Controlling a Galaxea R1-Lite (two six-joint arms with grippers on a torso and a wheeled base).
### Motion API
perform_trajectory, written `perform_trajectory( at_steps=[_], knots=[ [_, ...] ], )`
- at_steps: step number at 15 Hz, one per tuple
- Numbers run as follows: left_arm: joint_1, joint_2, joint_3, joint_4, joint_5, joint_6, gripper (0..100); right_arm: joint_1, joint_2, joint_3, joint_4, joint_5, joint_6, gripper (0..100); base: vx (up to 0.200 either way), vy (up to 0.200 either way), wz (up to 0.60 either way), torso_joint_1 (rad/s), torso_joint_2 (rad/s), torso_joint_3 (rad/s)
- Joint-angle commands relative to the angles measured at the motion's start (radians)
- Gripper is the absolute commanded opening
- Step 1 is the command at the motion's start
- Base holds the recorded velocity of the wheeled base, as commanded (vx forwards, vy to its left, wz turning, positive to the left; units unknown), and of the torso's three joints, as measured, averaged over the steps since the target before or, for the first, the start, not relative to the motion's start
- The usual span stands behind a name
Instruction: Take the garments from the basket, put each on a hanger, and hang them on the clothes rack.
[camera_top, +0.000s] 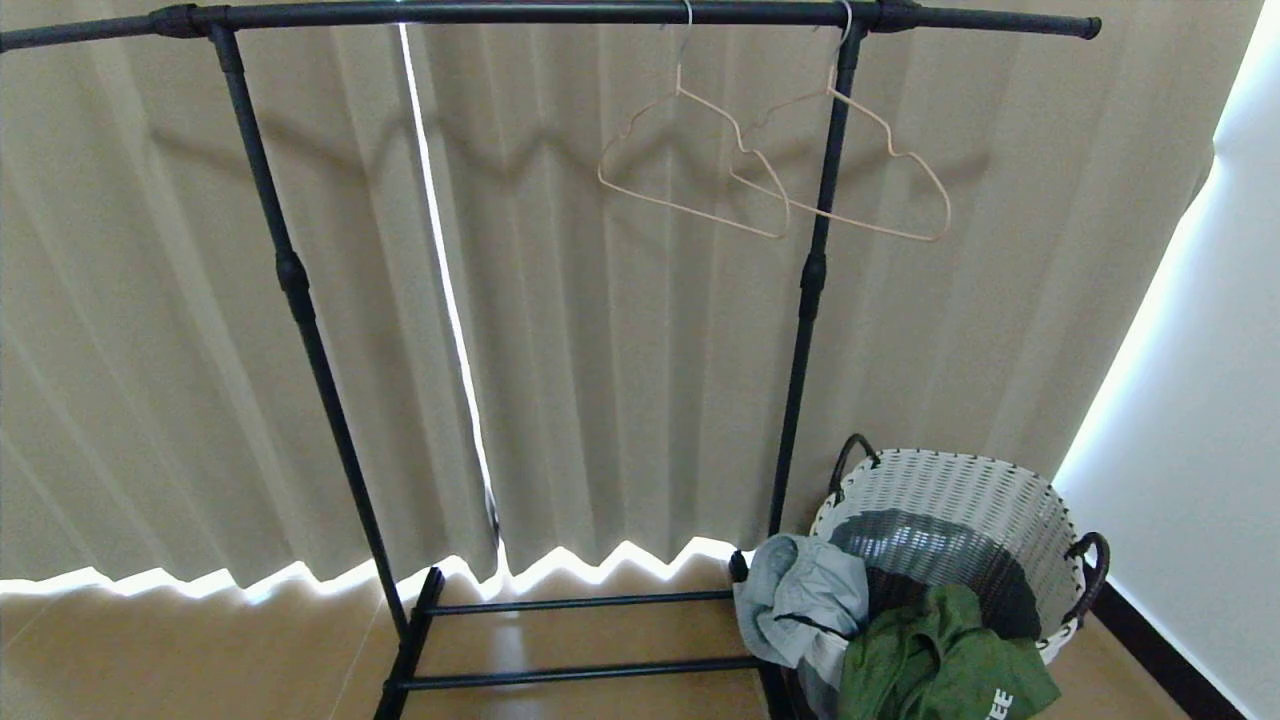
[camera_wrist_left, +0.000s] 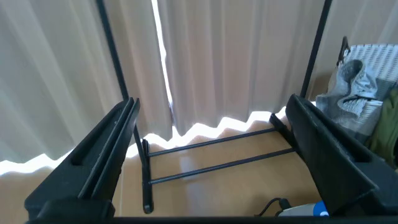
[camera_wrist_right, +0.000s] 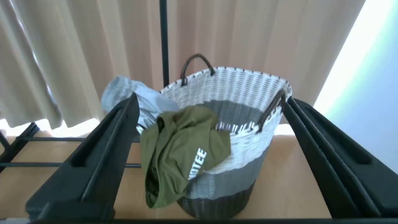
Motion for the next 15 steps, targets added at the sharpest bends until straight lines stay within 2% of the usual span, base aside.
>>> perform_trajectory(
  at_steps=[1, 11, 13, 14, 15],
  knots=[
    [-0.001, 0.002, 0.000, 0.000, -0.001, 0.003, 100, -0.001, 0.000, 0.000, -0.003, 0.000, 0.001, 100, 0.000, 0.000, 0.00, 0.000, 0.00, 0.000],
    [-0.001, 0.000, 0.001, 0.000, 0.000, 0.003, 100, 0.001, 0.000, -0.002, 0.000, 0.002, -0.003, 100, 0.200, 0.000, 0.00, 0.002, 0.00, 0.000],
    [-0.001, 0.000, 0.000, 0.000, 0.000, 0.003, 100, 0.002, 0.001, -0.005, 0.009, 0.013, -0.034, 100, 0.000, 0.000, 0.00, 0.000, 0.00, 0.000],
    [-0.001, 0.000, 0.000, 0.000, 0.000, 0.001, 100, 0.008, 0.055, -0.042, 0.049, 0.014, -0.103, 100, 0.000, 0.000, 0.00, 0.000, 0.00, 0.000],
    [-0.001, 0.000, 0.000, 0.000, 0.002, -0.002, 100, 0.008, 0.079, -0.062, 0.077, 0.011, -0.129, 100, 0.000, 0.000, 0.00, 0.000, 0.00, 0.000]
  ],
)
